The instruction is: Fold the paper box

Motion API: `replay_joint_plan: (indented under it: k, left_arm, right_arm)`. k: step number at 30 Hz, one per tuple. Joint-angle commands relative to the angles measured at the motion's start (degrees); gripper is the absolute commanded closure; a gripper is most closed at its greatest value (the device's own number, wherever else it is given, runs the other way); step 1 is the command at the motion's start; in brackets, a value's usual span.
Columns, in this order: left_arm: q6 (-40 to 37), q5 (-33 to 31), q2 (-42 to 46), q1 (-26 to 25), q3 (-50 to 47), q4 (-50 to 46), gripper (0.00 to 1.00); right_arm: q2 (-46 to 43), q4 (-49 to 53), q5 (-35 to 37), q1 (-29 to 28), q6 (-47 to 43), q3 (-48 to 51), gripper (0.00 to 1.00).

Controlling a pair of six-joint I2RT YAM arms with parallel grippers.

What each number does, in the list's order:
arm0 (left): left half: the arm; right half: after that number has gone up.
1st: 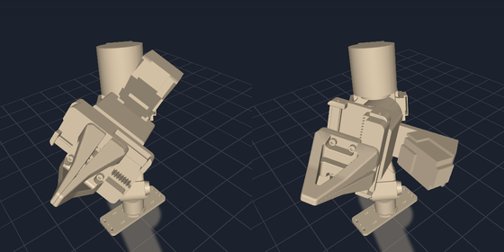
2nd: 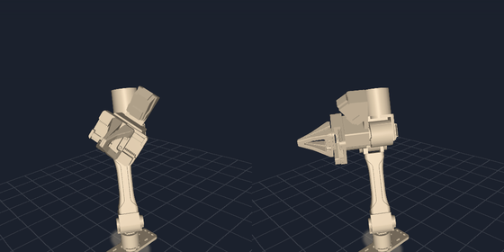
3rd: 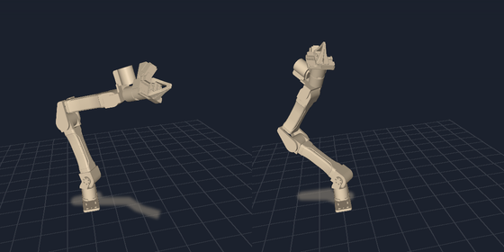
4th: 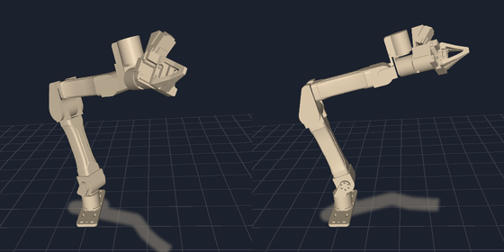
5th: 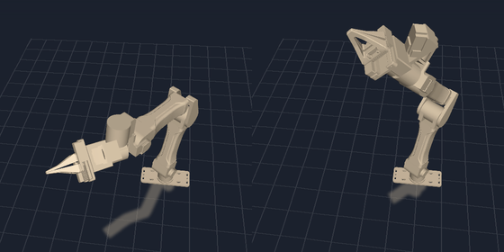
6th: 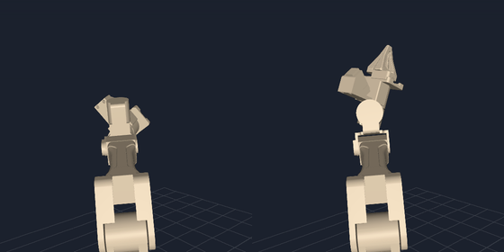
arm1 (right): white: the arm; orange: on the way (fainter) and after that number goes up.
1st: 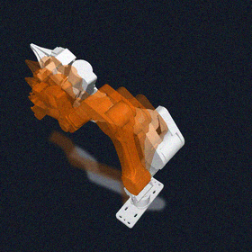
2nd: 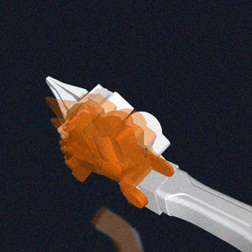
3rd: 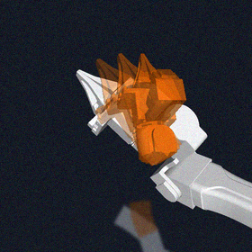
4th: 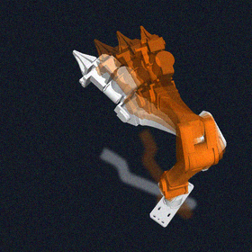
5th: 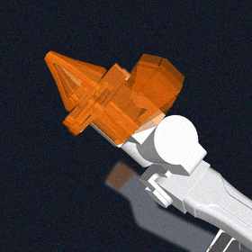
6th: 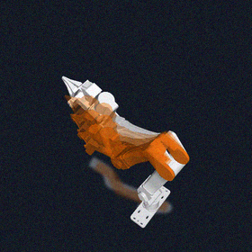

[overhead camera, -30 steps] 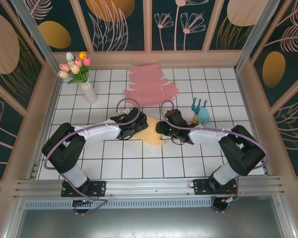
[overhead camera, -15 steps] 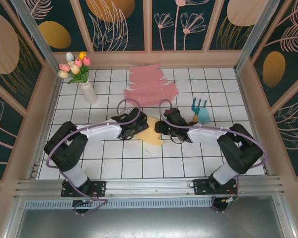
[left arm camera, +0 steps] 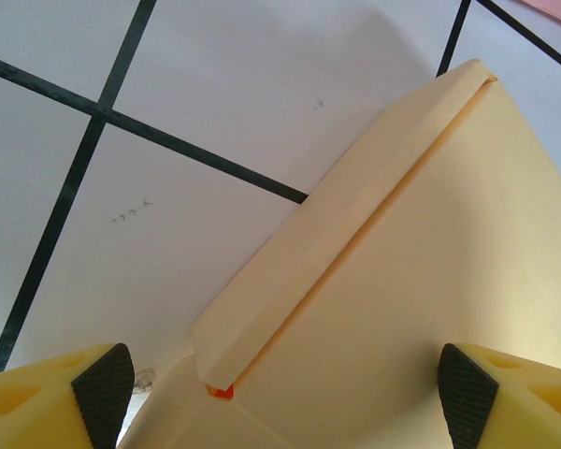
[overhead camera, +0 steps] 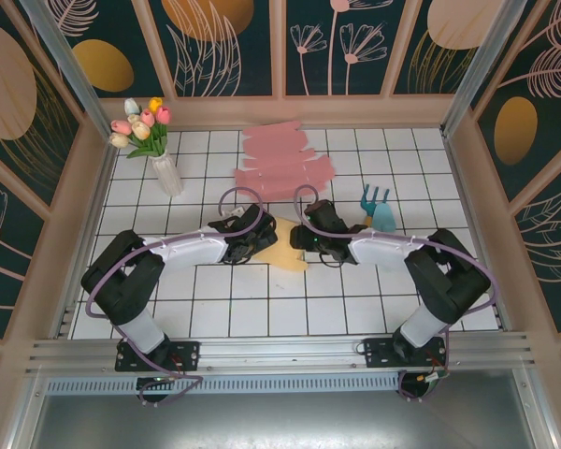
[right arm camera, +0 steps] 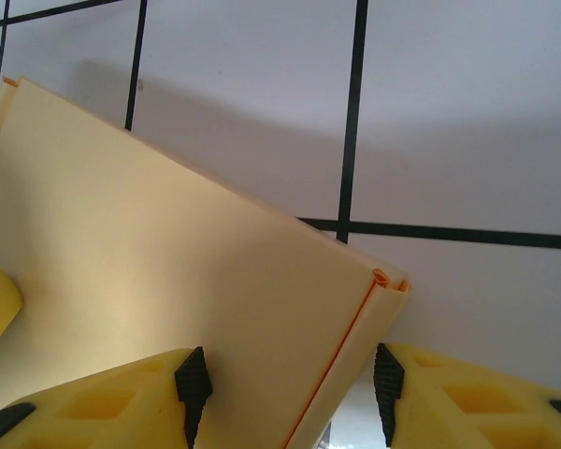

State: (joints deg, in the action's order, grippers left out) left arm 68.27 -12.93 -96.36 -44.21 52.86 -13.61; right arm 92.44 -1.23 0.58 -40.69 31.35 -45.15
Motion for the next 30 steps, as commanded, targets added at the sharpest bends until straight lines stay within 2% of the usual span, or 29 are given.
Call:
replay_joint_plan:
  k: [1,19,26,30]
  left_arm:
    - [0.21,-0.08,-0.72,-0.53,-1.46,-1.86,0.15]
    - [2.57,-1.31,-1.49,-0.52,-2.49,-0.98,0.17]
    - [2.92,-2.1,-3.53,-0.53,-2.72,-1.03,0.18]
    - [2.99,-2.66,-3.52,-0.46,-2.7,-1.07,0.18]
  right_arm:
    - [3.23,4.01,2.41,0.17,-1.91,-0.82,0.47]
    - [3.37,5.27,3.32,0.17,-3.5,-2.75,0.48]
    - [-2.97,6.95,3.79,-0.51,-0.9,-1.45,0.42]
    - [-8.89,8.51,3.99,-2.01,2.31,0.67,0.44]
